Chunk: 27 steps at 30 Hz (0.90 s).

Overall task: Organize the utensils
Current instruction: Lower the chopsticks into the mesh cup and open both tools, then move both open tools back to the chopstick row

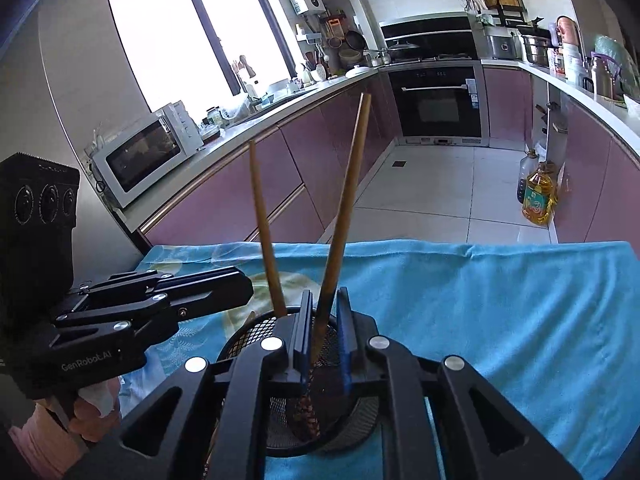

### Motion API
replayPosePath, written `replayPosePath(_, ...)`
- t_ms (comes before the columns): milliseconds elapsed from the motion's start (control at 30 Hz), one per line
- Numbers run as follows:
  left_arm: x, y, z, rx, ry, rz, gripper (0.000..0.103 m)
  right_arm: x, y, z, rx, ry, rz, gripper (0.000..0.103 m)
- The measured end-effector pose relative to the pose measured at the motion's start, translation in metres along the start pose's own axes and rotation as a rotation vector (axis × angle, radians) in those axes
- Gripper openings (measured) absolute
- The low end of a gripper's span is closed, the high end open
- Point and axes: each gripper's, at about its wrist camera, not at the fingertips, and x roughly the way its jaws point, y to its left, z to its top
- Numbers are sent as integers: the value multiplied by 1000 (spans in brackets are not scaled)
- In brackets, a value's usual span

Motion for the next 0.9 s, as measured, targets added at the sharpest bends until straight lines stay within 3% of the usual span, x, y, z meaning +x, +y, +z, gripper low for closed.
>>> replayPosePath(133,-15,3,-7,-4,-43,31,26,-8,2,0,6,-27,-23,21)
replayPosePath(267,-40,9,-17,-11,-107,92,43,-28,3,-3,-2,-81,-55,27)
replayPosePath(400,-65,14,-37,12,-143,177,55,-59,15,-14,-48,-138,-32,32)
replayPosePath(467,-72,17,-50,28,-139,232,56,-74,24,-21,-89,-153,-5,35)
replayPosePath(667,-71,39,-91,23,-27,292,57,-80,52,-59,-183,-62,73,37)
replayPosePath(900,-49,68,-142,-29,121,315,54,-30,54,-98,-154,107,35,37)
